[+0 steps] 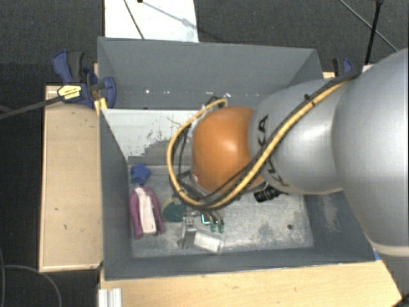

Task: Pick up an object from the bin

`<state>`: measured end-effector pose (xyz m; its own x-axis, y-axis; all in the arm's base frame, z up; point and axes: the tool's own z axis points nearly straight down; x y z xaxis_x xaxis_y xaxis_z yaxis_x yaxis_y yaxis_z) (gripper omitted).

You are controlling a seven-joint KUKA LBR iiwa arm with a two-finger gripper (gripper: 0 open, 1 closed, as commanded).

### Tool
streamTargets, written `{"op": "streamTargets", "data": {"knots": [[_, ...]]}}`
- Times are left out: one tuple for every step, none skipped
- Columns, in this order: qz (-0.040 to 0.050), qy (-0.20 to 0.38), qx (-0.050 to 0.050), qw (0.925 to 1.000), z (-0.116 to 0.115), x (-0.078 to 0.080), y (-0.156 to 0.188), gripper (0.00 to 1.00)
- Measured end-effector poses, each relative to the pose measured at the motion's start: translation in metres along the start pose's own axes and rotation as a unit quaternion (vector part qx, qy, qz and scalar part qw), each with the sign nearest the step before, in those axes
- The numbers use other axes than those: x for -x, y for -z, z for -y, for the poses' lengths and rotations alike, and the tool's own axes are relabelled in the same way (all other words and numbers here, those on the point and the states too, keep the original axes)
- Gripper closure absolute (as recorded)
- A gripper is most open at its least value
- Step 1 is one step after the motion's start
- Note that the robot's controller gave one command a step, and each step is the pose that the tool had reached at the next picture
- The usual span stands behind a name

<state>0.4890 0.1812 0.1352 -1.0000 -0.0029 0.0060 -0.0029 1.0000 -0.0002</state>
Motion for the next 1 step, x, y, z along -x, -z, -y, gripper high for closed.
{"op": "streamTargets", "data": {"knots": [[0.0038, -0.003, 0.001, 1.0000, 0.0008, 0.0023, 0.0039, 1.00]]}}
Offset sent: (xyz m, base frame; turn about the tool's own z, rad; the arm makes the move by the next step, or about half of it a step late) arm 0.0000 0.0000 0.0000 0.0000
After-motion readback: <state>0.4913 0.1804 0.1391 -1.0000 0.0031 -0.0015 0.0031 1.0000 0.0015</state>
